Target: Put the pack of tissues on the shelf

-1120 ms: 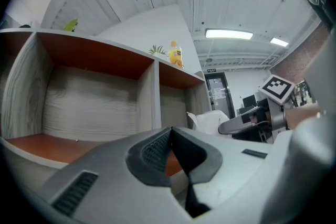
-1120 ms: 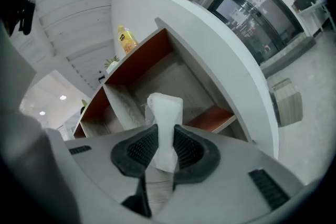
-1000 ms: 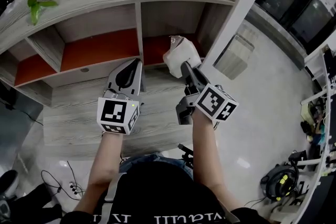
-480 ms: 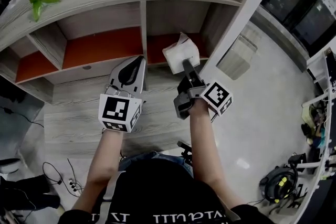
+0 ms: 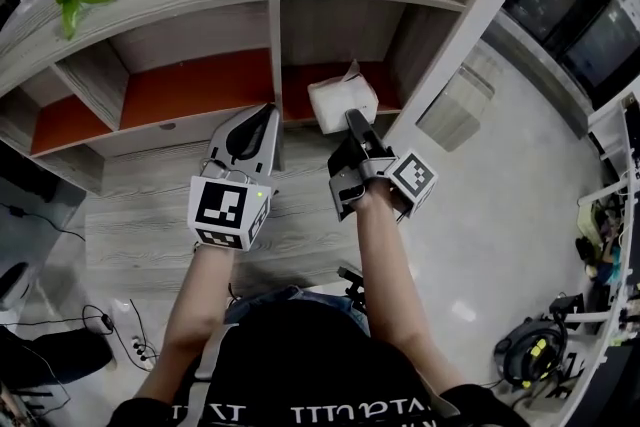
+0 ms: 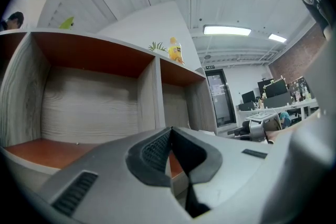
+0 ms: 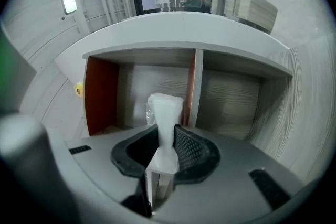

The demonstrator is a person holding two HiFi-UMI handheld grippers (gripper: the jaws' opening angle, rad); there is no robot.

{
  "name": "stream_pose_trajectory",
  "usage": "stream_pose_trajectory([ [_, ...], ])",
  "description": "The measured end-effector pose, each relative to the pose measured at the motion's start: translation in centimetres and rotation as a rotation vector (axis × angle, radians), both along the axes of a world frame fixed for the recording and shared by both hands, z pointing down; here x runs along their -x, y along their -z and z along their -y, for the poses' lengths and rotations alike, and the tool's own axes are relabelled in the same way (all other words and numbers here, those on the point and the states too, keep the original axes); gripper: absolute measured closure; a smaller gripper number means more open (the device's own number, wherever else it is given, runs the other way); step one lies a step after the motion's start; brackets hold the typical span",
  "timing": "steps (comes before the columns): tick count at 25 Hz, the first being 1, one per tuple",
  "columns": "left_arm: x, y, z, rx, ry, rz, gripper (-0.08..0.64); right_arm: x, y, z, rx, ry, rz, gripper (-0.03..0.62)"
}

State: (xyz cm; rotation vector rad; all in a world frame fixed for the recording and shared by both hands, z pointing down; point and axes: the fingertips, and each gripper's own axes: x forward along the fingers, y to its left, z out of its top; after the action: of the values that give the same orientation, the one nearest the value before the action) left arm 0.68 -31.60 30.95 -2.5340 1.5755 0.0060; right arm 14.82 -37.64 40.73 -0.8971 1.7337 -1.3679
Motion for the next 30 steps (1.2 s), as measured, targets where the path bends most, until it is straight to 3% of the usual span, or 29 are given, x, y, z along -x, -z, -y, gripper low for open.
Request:
stream_pose_trajectory([
  [10,-0.3,-0.2,0.1,0.003,-0.005,0.008,0.548,0.1,-0.8,1.1,0.042,-0.064,0.055,0.492],
  [17,-0.4,-0.5,0.0,0.007,-0.007,0.01,0.548,0.0,-1.5,1.2,0.084,-0.097,-0.047,0.485],
  [25,-0.7,-0.2,-0.3,0.0,-0.013,0.007,0.548,-0.1,-2.8,1.4,0.153,-0.093,-0.128,0.353],
  [30,-1.1,0.0,-0.3,-0.004,-0.018,0.001,0.548,-0.3,-1.9,1.3,0.117,-0.086,-0.16,0.305],
])
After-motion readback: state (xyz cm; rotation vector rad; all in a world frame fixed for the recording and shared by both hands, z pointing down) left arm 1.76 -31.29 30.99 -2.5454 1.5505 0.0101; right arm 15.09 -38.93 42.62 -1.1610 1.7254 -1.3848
